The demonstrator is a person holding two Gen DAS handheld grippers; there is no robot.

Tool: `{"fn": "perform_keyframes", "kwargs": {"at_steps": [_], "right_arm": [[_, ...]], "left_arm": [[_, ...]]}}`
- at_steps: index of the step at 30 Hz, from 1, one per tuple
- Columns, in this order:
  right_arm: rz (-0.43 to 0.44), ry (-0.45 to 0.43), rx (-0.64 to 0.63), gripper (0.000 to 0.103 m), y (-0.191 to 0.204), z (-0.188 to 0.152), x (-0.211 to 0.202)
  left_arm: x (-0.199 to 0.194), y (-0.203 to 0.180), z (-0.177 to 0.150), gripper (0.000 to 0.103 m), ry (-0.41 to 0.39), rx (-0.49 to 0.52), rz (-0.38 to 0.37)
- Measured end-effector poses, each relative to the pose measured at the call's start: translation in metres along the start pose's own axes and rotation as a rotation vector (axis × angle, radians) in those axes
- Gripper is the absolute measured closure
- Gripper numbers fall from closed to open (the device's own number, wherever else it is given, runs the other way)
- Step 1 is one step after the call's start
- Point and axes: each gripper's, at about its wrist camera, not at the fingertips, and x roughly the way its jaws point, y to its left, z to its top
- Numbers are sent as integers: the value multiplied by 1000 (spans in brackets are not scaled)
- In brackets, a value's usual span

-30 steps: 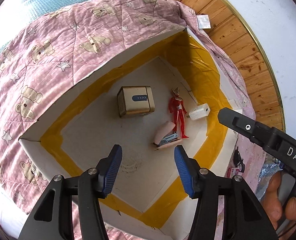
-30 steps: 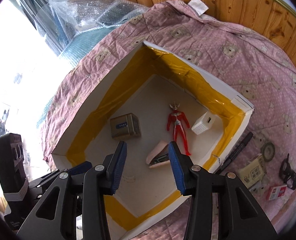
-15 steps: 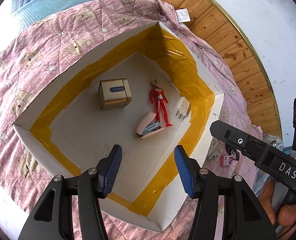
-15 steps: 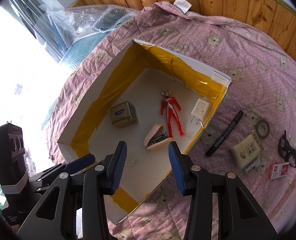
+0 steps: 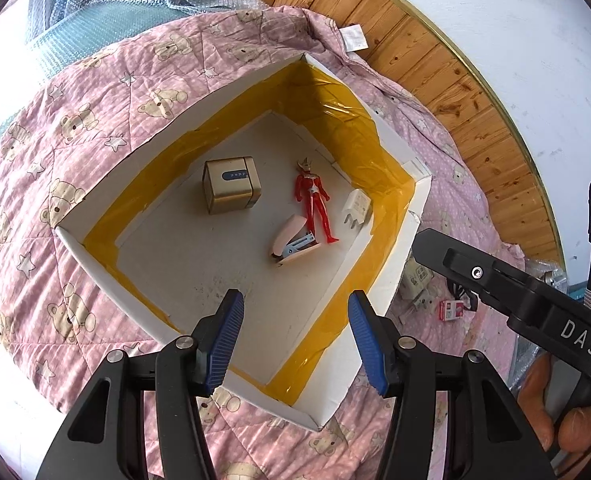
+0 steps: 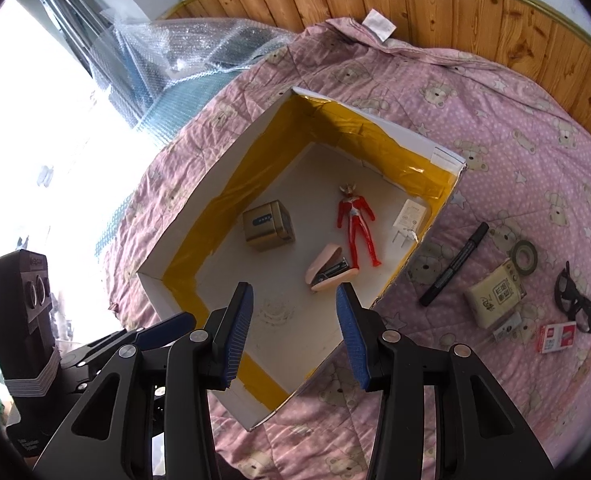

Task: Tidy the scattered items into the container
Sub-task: 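Withdraw both grippers from the box toward the remaining items on the quilt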

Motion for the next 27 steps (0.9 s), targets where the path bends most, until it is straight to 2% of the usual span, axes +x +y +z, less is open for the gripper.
{"fn": "perform_keyframes", "kwargs": {"at_steps": [15, 27], "right_arm": [[40, -54, 63, 57, -14, -22, -26], [58, -75, 211, 57, -62, -64, -42]], "left_arm": [[-12, -23, -14, 43, -3, 83, 39], [-4, -51, -25, 42, 41, 176, 53]]}}
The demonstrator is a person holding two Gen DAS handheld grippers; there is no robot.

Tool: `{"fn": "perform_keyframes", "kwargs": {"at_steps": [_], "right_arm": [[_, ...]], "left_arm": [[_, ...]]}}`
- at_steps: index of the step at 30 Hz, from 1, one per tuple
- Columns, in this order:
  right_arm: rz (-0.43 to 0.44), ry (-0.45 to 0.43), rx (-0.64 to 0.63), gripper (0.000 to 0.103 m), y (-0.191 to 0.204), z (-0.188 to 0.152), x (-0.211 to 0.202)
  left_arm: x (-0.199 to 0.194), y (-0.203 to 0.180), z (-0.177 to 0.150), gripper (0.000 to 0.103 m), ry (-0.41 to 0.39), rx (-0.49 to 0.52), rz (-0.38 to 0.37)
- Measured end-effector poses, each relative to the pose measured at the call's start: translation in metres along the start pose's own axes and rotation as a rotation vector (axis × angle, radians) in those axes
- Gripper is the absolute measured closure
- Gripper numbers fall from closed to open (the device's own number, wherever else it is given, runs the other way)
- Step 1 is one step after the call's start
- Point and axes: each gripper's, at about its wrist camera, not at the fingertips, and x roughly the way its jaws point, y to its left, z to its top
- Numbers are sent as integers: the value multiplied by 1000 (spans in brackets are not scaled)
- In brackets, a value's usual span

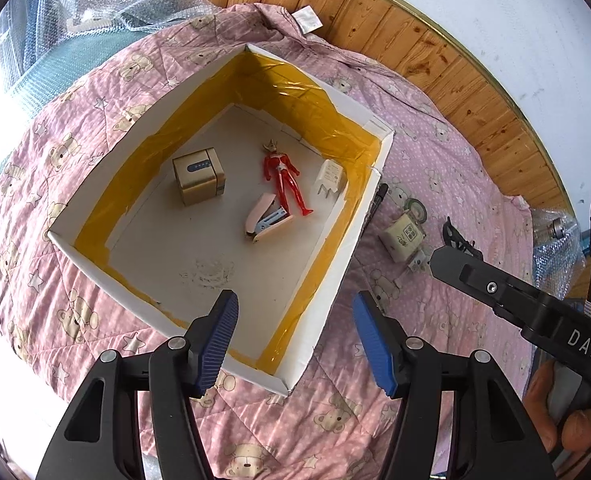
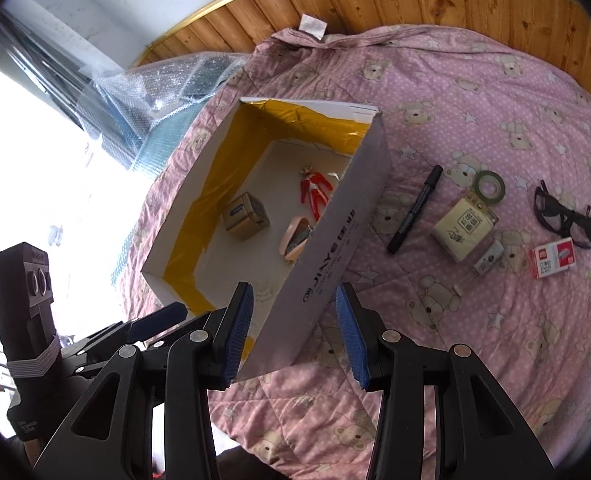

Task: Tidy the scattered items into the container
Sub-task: 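Withdraw both grippers from the box toward the remaining items on the quilt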

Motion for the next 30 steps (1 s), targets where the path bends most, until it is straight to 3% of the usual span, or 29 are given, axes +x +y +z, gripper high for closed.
{"fn": "perform_keyframes", "kwargs": {"at_steps": [30], "right_arm": [[-71, -61, 272, 57, -119, -35, -27]], "left_arm": [[51, -121, 11, 42, 107, 296, -35]]}}
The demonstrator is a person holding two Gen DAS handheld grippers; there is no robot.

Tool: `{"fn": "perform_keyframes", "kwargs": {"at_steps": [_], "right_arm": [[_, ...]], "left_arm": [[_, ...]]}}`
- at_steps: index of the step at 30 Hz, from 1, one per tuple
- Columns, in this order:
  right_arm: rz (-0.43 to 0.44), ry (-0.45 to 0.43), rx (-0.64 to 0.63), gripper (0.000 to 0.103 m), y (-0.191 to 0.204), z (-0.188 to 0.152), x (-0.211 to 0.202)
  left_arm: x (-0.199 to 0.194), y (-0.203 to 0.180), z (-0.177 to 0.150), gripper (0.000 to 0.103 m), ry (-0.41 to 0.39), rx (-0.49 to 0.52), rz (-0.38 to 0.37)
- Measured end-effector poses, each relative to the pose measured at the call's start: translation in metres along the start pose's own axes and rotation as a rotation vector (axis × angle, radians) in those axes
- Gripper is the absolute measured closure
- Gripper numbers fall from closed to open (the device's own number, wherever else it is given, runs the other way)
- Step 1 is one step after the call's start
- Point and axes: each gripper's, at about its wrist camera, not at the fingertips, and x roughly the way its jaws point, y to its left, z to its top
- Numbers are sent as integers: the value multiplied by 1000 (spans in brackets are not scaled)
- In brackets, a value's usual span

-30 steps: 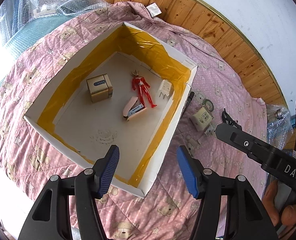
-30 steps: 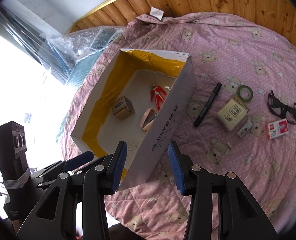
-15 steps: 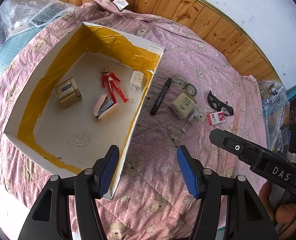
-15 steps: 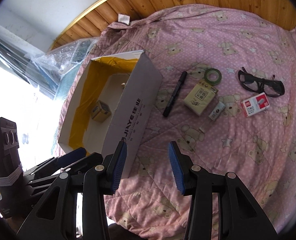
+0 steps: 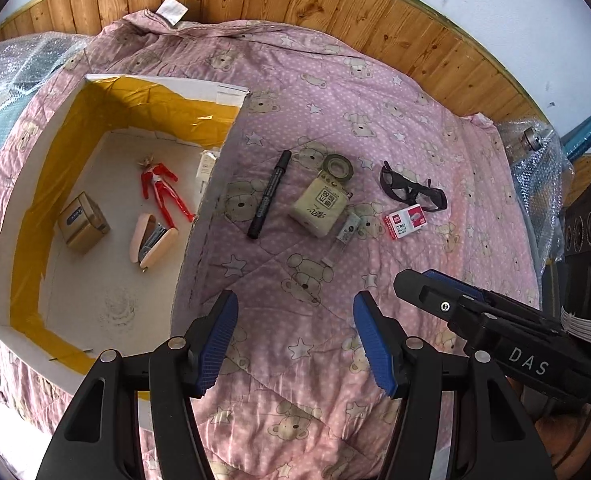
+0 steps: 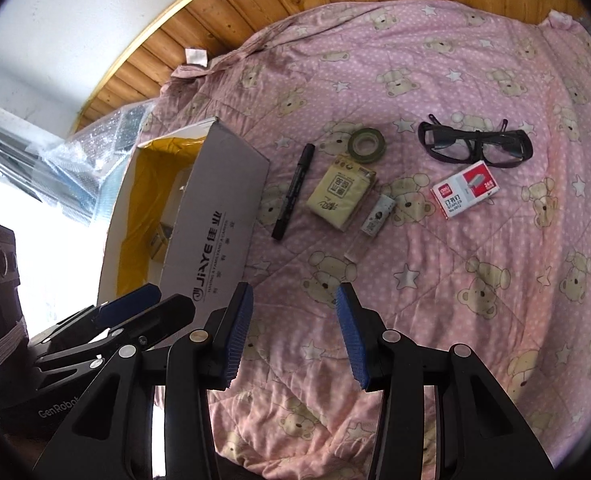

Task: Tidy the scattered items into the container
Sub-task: 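Withdraw both grippers from the box toward the remaining items on the quilt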

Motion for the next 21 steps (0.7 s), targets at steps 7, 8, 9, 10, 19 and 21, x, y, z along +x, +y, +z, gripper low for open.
{"fn": "perform_keyframes", "kwargs": {"at_steps": [7, 8, 9, 10, 19, 21], "right_arm": [[-25, 13, 62, 57, -32, 0, 9], [-29, 17, 73, 57, -37, 1, 10], [-32, 20, 83, 57, -42, 1, 12], [-35, 22, 91, 57, -46, 1, 13], [-45, 53, 167, 57, -79, 9, 30], [-46, 60, 182, 57, -84, 11, 35]], "left_arm": [[27, -18, 15, 42, 40, 19, -9], [32, -21, 16, 42, 46, 24, -8], [37, -24, 18, 42, 55, 28, -11], [42, -26, 18, 42, 65, 31, -14], [83, -39, 28, 42, 133, 65, -5], [90, -36, 33, 42, 139, 58, 3]]}}
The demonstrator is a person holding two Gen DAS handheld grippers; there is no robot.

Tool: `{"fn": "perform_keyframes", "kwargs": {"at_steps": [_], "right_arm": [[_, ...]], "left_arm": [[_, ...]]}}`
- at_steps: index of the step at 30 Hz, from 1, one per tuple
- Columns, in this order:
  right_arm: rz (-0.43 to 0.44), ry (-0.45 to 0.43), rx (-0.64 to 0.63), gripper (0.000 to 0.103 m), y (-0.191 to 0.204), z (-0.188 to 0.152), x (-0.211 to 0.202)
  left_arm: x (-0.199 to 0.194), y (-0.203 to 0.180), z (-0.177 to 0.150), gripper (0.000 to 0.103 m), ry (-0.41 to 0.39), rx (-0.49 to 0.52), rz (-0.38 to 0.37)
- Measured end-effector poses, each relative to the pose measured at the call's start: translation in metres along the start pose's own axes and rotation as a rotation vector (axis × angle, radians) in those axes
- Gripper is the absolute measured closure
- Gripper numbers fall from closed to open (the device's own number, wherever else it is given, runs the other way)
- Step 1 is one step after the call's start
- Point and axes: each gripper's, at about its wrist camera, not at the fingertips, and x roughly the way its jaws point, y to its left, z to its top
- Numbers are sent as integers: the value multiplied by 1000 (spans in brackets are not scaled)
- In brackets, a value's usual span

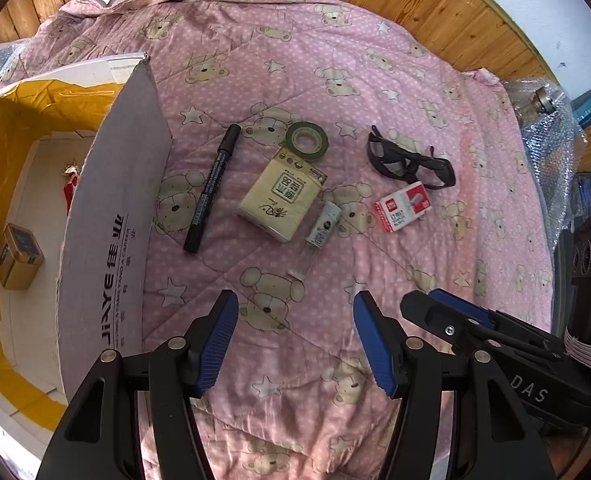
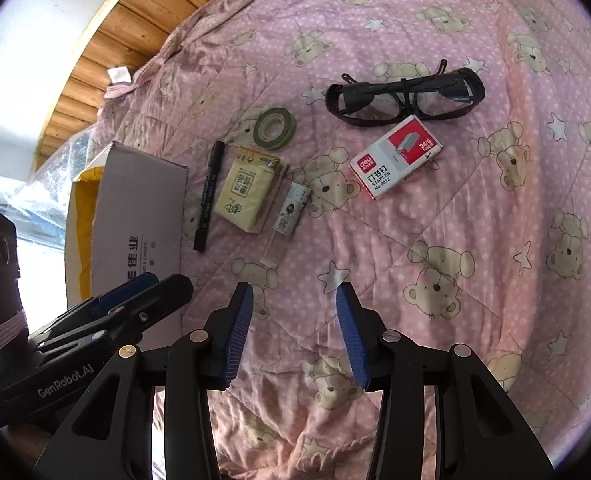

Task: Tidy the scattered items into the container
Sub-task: 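Withdraw both grippers from the box toward the remaining items on the quilt, then grasp the yellow tissue pack with the left gripper while the right gripper grasps the staple box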

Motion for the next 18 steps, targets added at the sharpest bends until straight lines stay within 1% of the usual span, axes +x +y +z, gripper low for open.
{"fn": "perform_keyframes", "kwargs": {"at_steps": [5, 8, 18], "right_arm": [[-13, 7, 64, 57, -19, 15, 12], [-10, 18, 100, 57, -30, 26, 19], [-28, 35, 177, 57, -55, 62, 39]], "left_arm": [[20, 6, 17, 42, 17, -8, 11], [32, 8, 27, 42, 30, -14, 4], [74, 11, 51, 42, 80, -16, 3]]}}
